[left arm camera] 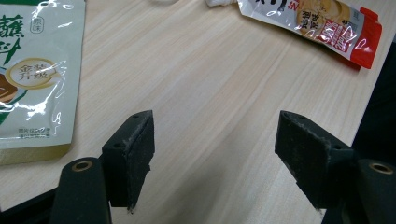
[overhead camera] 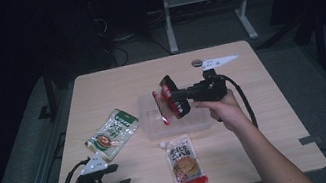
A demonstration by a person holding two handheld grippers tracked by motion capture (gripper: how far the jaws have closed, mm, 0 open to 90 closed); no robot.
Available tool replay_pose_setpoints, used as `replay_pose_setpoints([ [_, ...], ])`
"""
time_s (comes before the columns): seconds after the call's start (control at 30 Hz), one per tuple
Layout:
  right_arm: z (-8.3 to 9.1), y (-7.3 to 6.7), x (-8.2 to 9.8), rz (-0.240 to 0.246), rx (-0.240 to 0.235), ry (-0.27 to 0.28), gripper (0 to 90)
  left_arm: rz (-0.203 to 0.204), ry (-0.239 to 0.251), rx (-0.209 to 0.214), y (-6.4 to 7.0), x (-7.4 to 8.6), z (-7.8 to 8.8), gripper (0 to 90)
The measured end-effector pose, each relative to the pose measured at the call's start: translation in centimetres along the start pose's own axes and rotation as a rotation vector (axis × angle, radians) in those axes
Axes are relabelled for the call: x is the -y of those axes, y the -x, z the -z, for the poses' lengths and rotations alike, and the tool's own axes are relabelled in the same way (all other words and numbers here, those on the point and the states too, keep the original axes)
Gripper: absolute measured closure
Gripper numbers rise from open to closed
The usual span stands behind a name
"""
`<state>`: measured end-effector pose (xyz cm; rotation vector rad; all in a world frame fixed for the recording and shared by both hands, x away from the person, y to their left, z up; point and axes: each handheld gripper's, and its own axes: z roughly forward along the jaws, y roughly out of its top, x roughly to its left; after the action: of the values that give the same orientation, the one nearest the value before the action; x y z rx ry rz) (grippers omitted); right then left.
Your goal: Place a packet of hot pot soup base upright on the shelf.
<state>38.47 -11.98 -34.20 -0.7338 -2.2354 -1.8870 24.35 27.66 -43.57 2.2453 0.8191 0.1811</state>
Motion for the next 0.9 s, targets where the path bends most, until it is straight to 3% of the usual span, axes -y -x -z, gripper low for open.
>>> replay_pose_setpoints([
  [0.27,-1.8,0.1,-0.5,0.001,0.002,0.006,90.0,0.002,-0.001,0.000,0.0,0.0,0.1,28.3],
  [0.53,-3.4,0.6,0.0,-0.012,0.029,-0.026,90.0,0.005,0.007,0.002,0.0,0.1,0.1,28.3],
  [0.9,-3.8,1.0,0.8,-0.028,0.048,-0.045,90.0,-0.003,-0.009,0.007,0.0,0.0,0.0,28.3],
])
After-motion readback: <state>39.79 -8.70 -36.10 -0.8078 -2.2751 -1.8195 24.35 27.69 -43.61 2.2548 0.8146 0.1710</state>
